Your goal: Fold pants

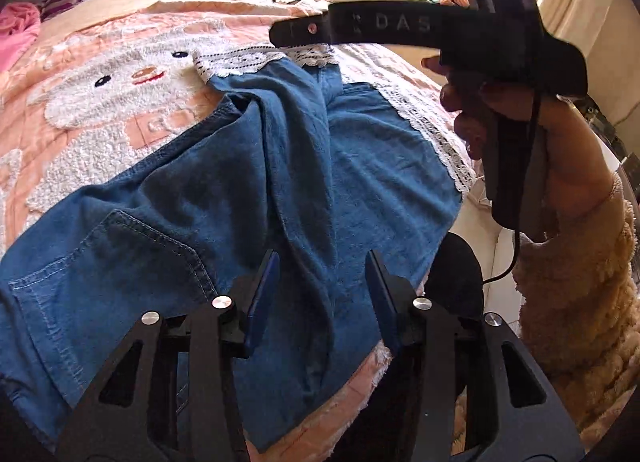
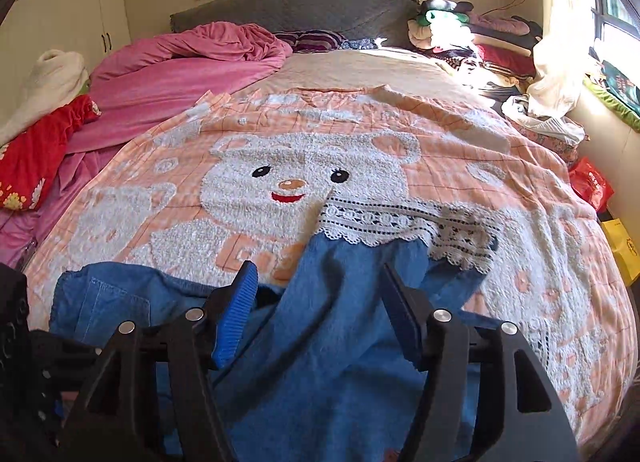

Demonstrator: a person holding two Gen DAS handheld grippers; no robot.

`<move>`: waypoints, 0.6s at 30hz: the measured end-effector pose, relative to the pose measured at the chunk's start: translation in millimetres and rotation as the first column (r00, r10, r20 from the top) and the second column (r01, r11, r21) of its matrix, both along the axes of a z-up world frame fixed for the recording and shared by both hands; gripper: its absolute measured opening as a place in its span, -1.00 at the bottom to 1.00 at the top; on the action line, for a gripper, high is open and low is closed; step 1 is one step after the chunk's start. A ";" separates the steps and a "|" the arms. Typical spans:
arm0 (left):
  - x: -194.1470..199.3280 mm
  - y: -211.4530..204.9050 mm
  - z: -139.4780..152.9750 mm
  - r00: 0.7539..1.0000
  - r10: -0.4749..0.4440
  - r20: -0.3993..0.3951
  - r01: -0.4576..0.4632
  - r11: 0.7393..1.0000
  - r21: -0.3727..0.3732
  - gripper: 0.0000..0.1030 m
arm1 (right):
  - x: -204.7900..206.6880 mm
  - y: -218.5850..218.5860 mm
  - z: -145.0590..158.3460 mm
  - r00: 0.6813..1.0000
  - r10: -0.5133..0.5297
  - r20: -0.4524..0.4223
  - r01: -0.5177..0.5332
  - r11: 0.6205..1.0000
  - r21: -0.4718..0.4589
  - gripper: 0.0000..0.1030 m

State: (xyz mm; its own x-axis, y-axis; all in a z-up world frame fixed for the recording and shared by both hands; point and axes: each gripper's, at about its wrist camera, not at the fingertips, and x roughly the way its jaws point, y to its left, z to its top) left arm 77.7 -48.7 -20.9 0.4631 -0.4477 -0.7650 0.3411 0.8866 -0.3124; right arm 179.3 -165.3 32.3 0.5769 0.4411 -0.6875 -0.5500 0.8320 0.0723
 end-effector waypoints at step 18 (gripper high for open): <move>2.9 0.4 -18.3 0.998 -0.006 -0.066 0.003 0.999 -0.051 -0.64 | 118.2 67.1 -77.1 0.987 -0.087 -0.135 0.063 0.984 -0.167 -0.78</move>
State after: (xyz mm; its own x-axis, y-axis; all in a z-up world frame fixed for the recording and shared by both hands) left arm 80.5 -48.3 -39.2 0.4099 -0.4885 -0.7703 0.3221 0.8676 -0.3788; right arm 297.5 -98.2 -44.8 0.4959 0.2765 -0.8232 -0.4795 0.8775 0.0059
